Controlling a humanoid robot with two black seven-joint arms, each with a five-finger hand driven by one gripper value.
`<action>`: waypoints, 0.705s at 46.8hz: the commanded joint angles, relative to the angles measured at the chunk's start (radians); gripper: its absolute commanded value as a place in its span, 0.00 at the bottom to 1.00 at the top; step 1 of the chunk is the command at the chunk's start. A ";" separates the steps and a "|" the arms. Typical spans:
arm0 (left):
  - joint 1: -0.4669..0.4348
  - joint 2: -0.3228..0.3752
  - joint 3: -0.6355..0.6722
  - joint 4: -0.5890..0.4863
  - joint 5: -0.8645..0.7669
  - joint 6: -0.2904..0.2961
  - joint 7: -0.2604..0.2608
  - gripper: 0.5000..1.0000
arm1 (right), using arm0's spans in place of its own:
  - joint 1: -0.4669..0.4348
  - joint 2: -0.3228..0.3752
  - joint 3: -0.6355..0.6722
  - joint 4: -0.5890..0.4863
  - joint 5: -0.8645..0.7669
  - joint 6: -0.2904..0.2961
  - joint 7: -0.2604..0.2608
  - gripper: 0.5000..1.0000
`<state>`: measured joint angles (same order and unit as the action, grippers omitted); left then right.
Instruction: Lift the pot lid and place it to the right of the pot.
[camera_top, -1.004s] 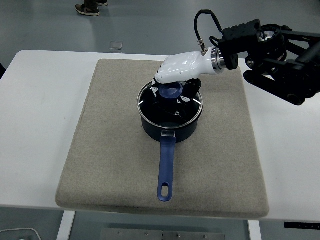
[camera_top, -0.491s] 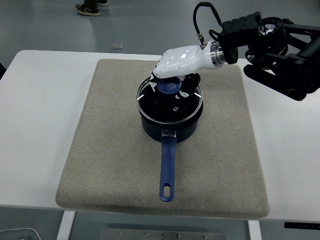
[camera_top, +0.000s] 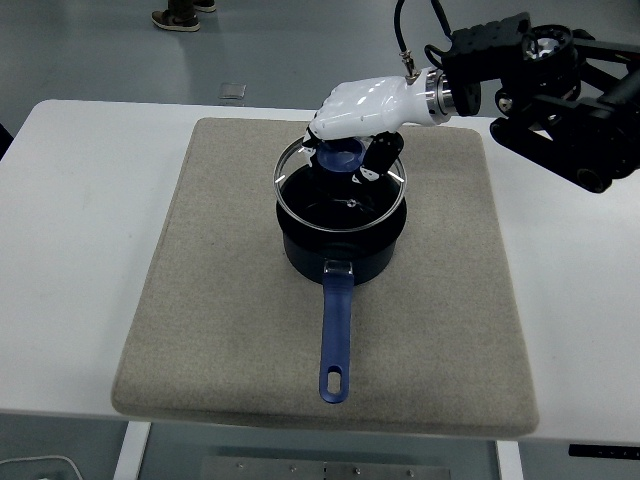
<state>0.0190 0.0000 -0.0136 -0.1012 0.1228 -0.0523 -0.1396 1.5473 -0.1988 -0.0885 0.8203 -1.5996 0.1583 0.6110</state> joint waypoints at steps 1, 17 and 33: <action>0.001 0.000 0.000 0.000 0.000 0.000 0.000 1.00 | 0.004 0.001 0.003 -0.036 0.003 -0.003 0.000 0.00; 0.001 0.000 0.001 0.000 0.000 -0.001 0.000 1.00 | -0.001 0.036 0.001 -0.174 0.017 -0.008 0.000 0.00; -0.001 0.000 0.000 0.000 0.000 0.000 0.000 1.00 | 0.002 0.039 0.000 -0.322 0.038 -0.011 0.000 0.00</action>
<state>0.0193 0.0000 -0.0136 -0.1012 0.1228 -0.0525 -0.1396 1.5476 -0.1594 -0.0883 0.5274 -1.5716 0.1460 0.6111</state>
